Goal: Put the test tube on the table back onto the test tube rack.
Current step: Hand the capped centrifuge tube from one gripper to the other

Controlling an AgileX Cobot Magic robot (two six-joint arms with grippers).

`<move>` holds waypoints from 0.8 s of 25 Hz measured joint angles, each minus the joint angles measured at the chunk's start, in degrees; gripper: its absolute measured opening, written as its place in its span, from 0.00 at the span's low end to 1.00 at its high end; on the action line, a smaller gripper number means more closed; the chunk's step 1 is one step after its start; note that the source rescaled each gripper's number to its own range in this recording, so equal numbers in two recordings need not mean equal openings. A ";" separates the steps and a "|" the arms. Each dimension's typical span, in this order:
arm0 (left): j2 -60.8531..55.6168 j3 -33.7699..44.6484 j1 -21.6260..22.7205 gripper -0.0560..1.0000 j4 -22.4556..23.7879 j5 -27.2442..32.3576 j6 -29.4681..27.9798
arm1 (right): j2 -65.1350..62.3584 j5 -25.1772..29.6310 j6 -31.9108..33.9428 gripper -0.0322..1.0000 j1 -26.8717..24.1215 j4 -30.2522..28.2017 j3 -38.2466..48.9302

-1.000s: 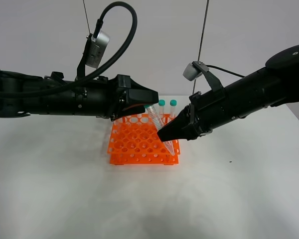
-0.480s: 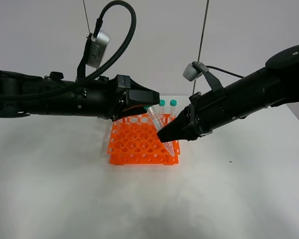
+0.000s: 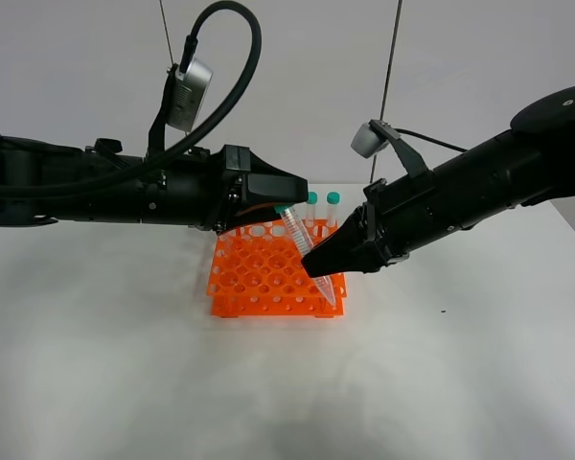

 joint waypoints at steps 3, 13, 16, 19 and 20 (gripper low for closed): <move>0.00 0.00 0.00 0.70 0.02 0.25 0.00 | 0.00 0.00 0.00 0.06 0.00 0.00 0.00; 0.07 0.00 0.00 0.06 0.45 0.21 0.00 | 0.00 0.20 0.00 0.06 0.00 0.00 0.00; 0.07 0.00 0.00 0.06 0.45 0.21 0.06 | 0.00 0.20 0.00 0.06 0.00 0.00 0.00; 0.07 0.00 0.00 0.06 0.45 0.21 0.06 | 0.00 0.11 0.00 0.06 0.00 0.00 0.00; 0.07 0.00 0.00 0.06 0.45 0.21 0.06 | 0.00 0.00 0.00 0.06 0.00 0.00 0.00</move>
